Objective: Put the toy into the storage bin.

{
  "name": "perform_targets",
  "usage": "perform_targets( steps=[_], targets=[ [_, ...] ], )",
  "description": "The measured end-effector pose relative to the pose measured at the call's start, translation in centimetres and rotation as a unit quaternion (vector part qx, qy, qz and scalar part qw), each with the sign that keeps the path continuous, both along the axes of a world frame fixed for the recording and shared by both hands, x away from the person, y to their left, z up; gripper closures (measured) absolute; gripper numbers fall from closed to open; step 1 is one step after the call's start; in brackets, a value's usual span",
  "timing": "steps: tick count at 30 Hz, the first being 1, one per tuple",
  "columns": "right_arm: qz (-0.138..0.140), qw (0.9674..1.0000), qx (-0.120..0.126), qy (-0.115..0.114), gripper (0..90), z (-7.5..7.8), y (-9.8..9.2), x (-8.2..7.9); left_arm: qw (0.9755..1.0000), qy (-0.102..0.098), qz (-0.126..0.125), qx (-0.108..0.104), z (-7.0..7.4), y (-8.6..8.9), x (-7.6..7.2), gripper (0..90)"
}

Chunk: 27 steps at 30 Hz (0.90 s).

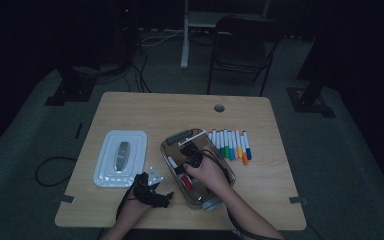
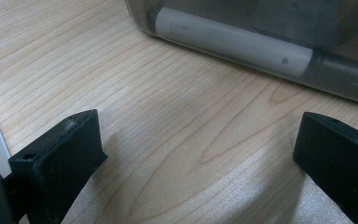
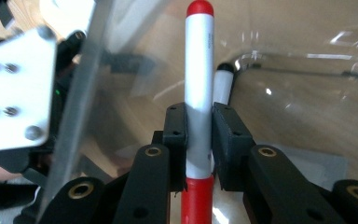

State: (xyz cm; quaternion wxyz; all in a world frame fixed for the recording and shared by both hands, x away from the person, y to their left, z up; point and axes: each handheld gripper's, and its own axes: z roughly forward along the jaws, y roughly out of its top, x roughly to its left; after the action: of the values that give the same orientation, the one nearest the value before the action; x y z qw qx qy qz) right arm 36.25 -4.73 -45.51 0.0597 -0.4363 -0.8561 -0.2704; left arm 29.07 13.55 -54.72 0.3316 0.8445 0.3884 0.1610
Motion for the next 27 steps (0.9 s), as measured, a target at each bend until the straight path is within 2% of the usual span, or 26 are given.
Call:
perform_targets(
  steps=[1,7,12,16,19,21,27],
  targets=[
    [0.003,0.9999,-0.003,0.010,76.5,-0.2,0.1,0.1,1.0000,0.000,0.000,0.000,0.0,0.0,0.0,1.9],
    [0.014,0.9990,-0.028,0.033,76.5,-1.5,0.8,0.5,1.0000,0.000,0.000,0.000,0.0,0.0,0.0,1.9],
    [0.022,0.9975,-0.053,0.042,76.2,-2.2,1.1,0.6,1.0000,0.000,0.000,0.000,0.0,0.0,0.0,1.9],
    [0.024,0.9974,-0.051,0.045,74.7,-2.2,1.0,0.7,1.0000,0.000,0.000,0.000,0.0,0.0,0.0,1.9],
    [0.023,0.9981,-0.038,0.042,72.6,-2.0,0.7,0.6,1.0000,0.000,0.000,0.000,0.0,0.0,0.0,1.8],
    [0.022,0.9985,-0.037,0.034,72.5,-1.8,0.4,0.6,1.0000,-0.001,0.000,0.000,0.0,0.0,0.0,1.8],
    [0.013,0.9998,-0.010,0.011,71.9,0.1,-1.0,0.4,1.0000,0.000,0.000,0.000,0.0,0.0,0.0,1.9]
  ],
)
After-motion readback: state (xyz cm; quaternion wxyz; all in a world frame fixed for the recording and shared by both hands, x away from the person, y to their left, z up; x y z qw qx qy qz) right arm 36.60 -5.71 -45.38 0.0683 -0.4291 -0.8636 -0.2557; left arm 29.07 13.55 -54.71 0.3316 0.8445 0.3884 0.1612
